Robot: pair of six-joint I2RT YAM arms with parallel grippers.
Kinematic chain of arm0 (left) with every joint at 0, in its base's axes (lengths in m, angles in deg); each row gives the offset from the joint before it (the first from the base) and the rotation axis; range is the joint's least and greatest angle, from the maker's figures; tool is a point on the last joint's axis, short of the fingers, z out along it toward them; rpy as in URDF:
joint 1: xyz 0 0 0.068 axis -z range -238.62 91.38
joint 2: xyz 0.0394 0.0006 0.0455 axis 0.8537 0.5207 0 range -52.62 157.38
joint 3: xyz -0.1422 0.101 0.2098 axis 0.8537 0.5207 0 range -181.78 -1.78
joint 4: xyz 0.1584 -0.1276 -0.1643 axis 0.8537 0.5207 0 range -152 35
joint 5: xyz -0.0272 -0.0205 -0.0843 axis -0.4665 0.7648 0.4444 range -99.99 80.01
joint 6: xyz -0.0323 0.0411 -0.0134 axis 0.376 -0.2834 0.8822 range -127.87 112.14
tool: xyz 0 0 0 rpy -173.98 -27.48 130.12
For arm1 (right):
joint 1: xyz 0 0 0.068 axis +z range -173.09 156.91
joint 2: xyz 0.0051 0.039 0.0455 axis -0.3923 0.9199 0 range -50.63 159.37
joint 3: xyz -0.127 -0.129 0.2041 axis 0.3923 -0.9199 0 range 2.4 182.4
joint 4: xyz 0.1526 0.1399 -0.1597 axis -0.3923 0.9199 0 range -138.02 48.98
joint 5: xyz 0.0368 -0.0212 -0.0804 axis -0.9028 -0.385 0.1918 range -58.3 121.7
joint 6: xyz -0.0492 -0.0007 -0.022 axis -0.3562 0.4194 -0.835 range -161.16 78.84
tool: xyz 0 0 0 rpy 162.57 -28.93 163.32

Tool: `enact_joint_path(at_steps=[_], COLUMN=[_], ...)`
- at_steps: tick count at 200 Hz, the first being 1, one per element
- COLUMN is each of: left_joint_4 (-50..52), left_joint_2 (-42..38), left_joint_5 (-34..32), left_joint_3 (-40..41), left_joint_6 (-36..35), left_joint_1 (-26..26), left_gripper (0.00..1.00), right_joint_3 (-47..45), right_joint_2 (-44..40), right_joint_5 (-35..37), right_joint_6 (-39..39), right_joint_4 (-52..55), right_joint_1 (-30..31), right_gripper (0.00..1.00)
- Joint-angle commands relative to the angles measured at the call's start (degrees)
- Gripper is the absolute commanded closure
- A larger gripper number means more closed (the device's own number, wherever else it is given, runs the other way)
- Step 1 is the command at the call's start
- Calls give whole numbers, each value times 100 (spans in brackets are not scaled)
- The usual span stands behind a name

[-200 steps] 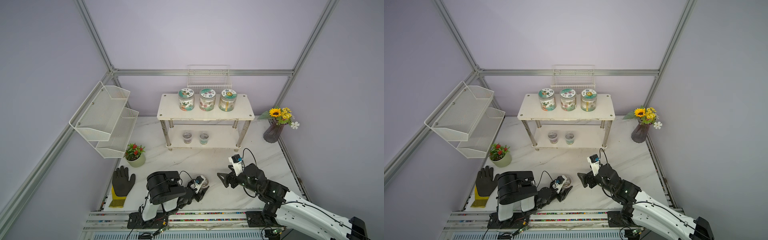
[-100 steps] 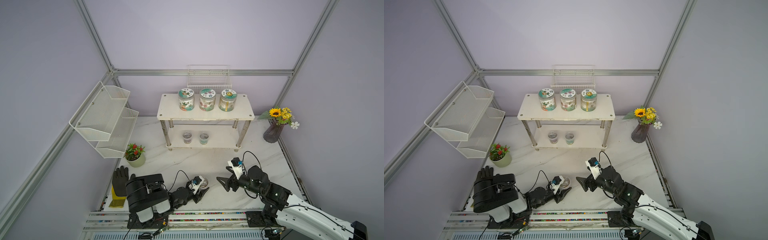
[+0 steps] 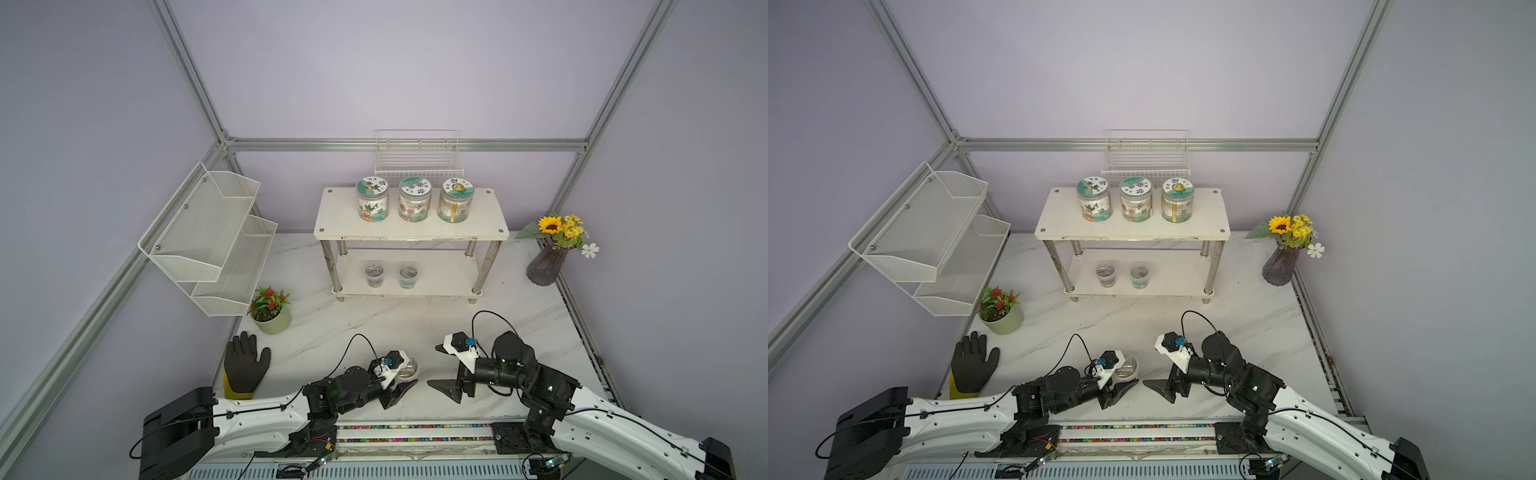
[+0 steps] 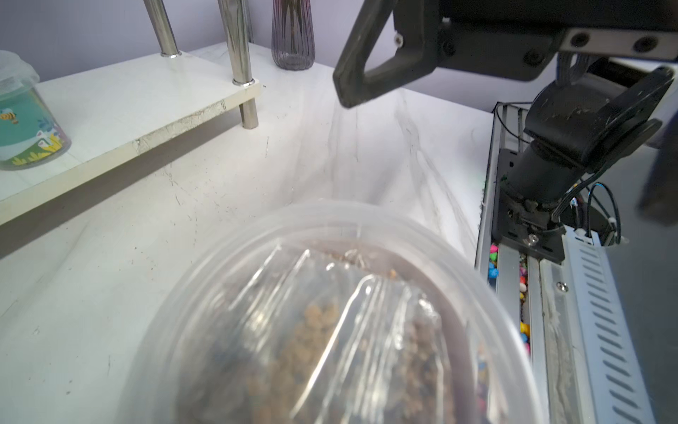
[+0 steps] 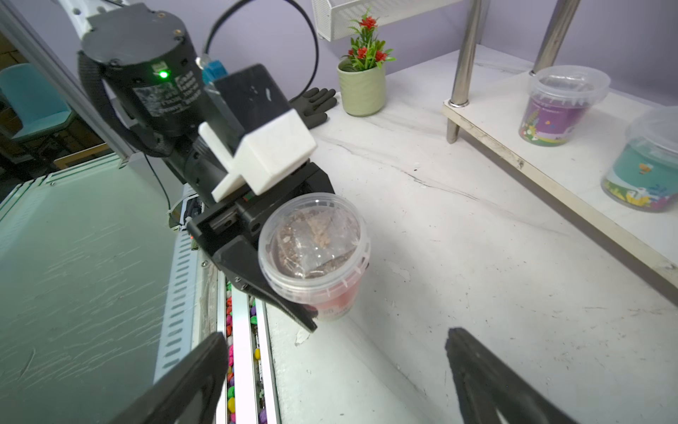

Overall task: Place the seed container on the shelf
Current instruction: Pick up the seed jar at the center of the board.

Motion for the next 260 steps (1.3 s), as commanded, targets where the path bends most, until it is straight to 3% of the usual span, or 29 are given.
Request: enact_joint_path(at_steps=[1,141,260], left_joint_4=[501,518,496], left_joint_2=[-143,-422,-369], left_joint_5=[62,740,1011], left_joint_3=[-52,-149,-185], left_joint_6=[-130,-79,-106], left_joint_1=[-27,-19,-15], left_gripper=[43,40,39], right_joint_3=[226,263,526], right_joint_2=[104,969,1709], right_joint_5=[-412,-808,-1197], right_joint_6=[-257,-466,-697], right_joint_4=[-138,-829,-767], right_joint_1=[34,249,249], right_gripper=[4,3,3])
